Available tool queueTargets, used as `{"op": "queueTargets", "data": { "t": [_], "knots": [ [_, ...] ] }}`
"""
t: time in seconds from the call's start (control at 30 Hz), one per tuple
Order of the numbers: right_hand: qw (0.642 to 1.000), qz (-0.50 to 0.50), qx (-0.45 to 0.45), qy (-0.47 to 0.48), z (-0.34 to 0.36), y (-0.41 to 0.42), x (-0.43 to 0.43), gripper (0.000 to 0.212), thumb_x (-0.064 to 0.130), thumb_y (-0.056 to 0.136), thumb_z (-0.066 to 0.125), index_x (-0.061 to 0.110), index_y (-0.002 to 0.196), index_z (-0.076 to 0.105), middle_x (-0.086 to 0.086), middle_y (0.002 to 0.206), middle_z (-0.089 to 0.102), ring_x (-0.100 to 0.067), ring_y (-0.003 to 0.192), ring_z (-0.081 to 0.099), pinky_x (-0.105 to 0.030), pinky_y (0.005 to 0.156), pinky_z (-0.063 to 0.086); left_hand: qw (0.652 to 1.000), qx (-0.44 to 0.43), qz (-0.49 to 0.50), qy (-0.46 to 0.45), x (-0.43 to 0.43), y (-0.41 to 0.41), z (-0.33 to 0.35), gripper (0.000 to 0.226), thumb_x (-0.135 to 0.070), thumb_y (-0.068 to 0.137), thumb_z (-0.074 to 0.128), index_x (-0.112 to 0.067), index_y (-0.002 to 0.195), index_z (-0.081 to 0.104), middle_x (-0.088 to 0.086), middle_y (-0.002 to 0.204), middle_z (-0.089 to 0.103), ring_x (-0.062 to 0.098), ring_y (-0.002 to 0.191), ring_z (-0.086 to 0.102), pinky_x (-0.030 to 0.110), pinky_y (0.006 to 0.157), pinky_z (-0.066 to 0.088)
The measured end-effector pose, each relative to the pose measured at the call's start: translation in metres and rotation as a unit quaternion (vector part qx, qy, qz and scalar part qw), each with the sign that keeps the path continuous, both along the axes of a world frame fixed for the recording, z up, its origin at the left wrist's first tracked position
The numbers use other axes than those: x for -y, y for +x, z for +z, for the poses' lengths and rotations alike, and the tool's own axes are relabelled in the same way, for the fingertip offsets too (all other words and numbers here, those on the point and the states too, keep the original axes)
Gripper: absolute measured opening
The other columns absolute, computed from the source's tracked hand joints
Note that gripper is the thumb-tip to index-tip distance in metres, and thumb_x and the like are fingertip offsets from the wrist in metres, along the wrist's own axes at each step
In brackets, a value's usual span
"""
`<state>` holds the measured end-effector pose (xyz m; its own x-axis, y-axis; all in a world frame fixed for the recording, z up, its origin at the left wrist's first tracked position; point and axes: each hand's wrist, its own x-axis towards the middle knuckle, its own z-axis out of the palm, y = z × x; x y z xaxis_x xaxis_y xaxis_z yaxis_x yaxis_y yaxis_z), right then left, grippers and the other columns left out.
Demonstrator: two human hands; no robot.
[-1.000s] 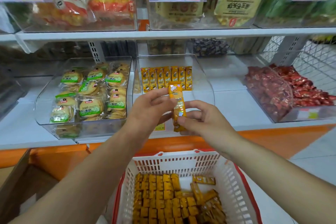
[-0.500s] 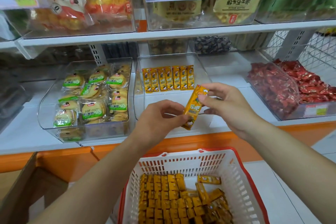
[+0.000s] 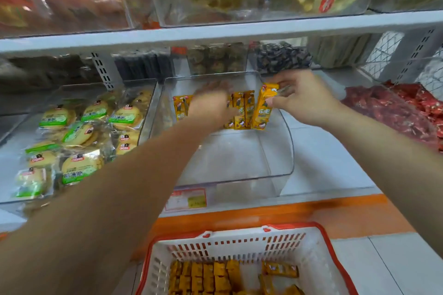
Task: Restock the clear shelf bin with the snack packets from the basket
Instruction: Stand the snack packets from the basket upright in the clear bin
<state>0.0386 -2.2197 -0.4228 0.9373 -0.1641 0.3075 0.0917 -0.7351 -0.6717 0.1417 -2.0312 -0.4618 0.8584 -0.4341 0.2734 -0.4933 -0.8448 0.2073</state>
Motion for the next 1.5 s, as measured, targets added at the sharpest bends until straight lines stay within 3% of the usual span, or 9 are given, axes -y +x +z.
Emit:
{"op": "queueTargets", "data": {
  "t": [0.1,0.23,0.33,0.53,0.7,1.0,1.2,1.4,1.5],
  "knots": [
    [0.998,-0.003,0.006,-0.066,-0.002,0.021,0.007,0.033,0.023,0.079,0.082,0.03,0.108,0.067,0.004,0.096,0.067,-0.008,0.071,0.06,-0.017,0.069,0.043,0.999,0.04,-0.015,0.008,0.014,0.029,-0.021,0.071,-0.053,0.079,0.079,-0.03,0.14,0.052,0.001,0.143,0.053,0.028,0.131,0.05,0.041,0.105,0.037],
    [0.995,0.03,-0.012,-0.099,0.001,0.044,0.006,0.036,0.014,0.081,0.08,0.015,0.115,0.07,-0.004,0.102,0.069,-0.019,0.091,0.065,-0.022,0.078,0.048,0.996,0.08,-0.03,0.021,0.018,0.041,-0.043,0.067,-0.058,0.072,0.081,-0.03,0.13,0.061,0.003,0.137,0.054,0.03,0.128,0.048,0.044,0.104,0.034],
    [0.989,0.03,-0.031,-0.141,0.01,0.058,0.003,0.039,0.013,0.078,0.082,0.016,0.116,0.071,0.0,0.099,0.069,-0.012,0.09,0.063,-0.004,0.063,0.038,0.993,0.104,-0.041,0.028,0.014,0.042,-0.043,0.06,-0.056,0.073,0.08,-0.028,0.123,0.064,0.002,0.13,0.056,0.029,0.123,0.051,0.044,0.105,0.032],
    [0.988,0.058,-0.045,-0.134,0.016,0.083,-0.016,0.033,0.009,0.075,0.085,0.021,0.103,0.071,0.002,0.096,0.073,-0.016,0.093,0.069,-0.03,0.085,0.055,0.986,0.158,0.012,0.043,-0.004,0.036,-0.043,0.063,-0.057,0.071,0.081,-0.026,0.122,0.064,0.006,0.132,0.056,0.033,0.124,0.048,0.045,0.102,0.035],
    [0.982,0.073,-0.044,-0.17,0.007,0.102,-0.034,0.026,0.016,0.075,0.086,0.025,0.093,0.07,0.01,0.083,0.066,-0.004,0.078,0.062,-0.017,0.062,0.042,0.992,0.117,0.028,0.023,-0.013,0.04,-0.042,0.057,-0.047,0.076,0.078,-0.026,0.126,0.06,0.006,0.133,0.054,0.033,0.122,0.049,0.043,0.094,0.041],
    [0.957,0.08,-0.057,-0.272,0.01,0.106,-0.031,0.023,0.01,0.078,0.08,0.026,0.087,0.066,0.011,0.081,0.058,0.0,0.072,0.051,-0.015,0.056,0.033,0.995,0.103,0.012,-0.004,-0.023,0.044,-0.045,0.066,-0.058,0.07,0.083,-0.028,0.125,0.061,0.004,0.133,0.053,0.031,0.122,0.049,0.042,0.094,0.04],
    [0.963,0.054,-0.07,-0.255,-0.006,0.113,-0.039,0.026,0.011,0.08,0.08,0.024,0.073,0.059,0.003,0.085,0.062,-0.017,0.083,0.059,-0.025,0.06,0.039,0.994,0.108,0.003,-0.012,-0.024,0.045,-0.047,0.065,-0.059,0.071,0.083,-0.027,0.124,0.063,0.004,0.129,0.056,0.03,0.119,0.05,0.041,0.093,0.039],
    [0.947,0.085,-0.099,-0.292,-0.004,0.11,-0.041,0.036,0.014,0.078,0.081,0.018,0.108,0.061,0.002,0.102,0.057,-0.019,0.093,0.056,-0.03,0.073,0.045,0.991,0.136,-0.014,0.0,-0.022,0.043,-0.046,0.062,-0.054,0.072,0.083,-0.024,0.124,0.063,0.004,0.126,0.061,0.031,0.119,0.052,0.042,0.1,0.035],
    [0.908,0.089,-0.138,-0.385,-0.001,0.108,-0.047,0.022,0.018,0.081,0.075,0.009,0.1,0.067,-0.007,0.094,0.065,-0.024,0.086,0.059,-0.034,0.068,0.048,0.99,0.138,-0.025,0.01,-0.021,0.041,-0.046,0.064,-0.052,0.076,0.081,-0.023,0.129,0.062,0.005,0.13,0.059,0.031,0.123,0.05,0.042,0.099,0.036]
  ]
}}
